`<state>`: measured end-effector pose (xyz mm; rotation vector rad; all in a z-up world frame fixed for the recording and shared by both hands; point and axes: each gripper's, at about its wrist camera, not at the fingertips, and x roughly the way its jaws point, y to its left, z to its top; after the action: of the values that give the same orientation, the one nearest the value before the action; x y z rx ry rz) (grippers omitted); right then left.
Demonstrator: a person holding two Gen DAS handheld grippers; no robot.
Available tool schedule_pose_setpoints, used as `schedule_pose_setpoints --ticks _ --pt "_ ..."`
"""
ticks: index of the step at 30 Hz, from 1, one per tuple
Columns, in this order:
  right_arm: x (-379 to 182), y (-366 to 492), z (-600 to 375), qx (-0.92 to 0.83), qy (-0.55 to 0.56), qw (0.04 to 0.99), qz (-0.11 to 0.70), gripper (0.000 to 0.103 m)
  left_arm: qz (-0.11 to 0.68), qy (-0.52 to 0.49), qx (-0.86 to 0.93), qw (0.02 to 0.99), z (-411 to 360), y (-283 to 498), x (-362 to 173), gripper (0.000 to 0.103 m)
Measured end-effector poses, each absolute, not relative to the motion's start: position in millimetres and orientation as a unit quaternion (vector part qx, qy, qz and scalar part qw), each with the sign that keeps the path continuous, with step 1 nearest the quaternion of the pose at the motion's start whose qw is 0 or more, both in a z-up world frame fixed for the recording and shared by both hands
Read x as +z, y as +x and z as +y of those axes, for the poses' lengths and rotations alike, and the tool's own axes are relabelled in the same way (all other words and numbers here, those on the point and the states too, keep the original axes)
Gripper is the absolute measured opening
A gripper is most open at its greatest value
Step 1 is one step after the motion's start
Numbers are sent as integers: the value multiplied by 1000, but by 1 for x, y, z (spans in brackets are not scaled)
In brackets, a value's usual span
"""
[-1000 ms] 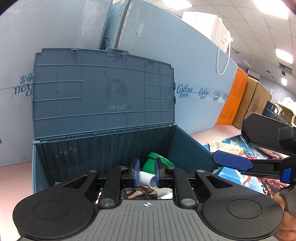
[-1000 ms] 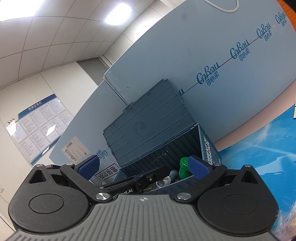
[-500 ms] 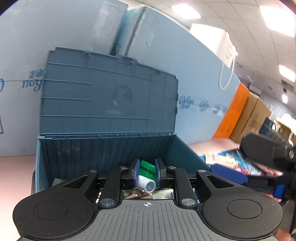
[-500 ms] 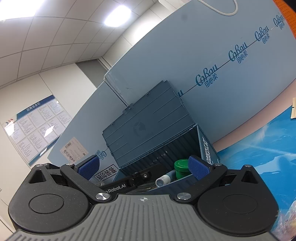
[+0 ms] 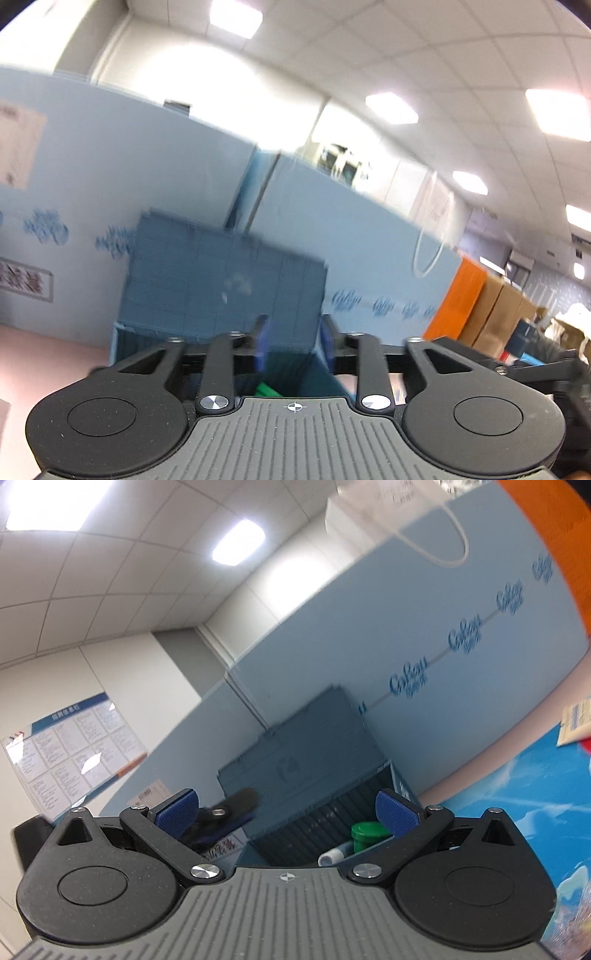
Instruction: Organize rigid objects
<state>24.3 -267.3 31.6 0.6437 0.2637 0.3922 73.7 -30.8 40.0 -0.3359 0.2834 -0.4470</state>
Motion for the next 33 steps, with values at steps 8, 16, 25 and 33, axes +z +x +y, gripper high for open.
schedule_pose_setpoints --ticks 8,16,25,33 --pt "35 -10 -247 140 229 960 79 103 74 -99 -198 972 -27 16 40 52" --pt "10 -18 -222 99 165 980 53 103 44 -109 -151 981 -7 1 15 81" --pt "-8 -28 -211 102 128 986 35 103 38 -121 -117 985 1 -6 -5 95" --pt "-7 -41 -230 57 153 986 14 103 36 -73 -127 989 -16 -13 -10 97"
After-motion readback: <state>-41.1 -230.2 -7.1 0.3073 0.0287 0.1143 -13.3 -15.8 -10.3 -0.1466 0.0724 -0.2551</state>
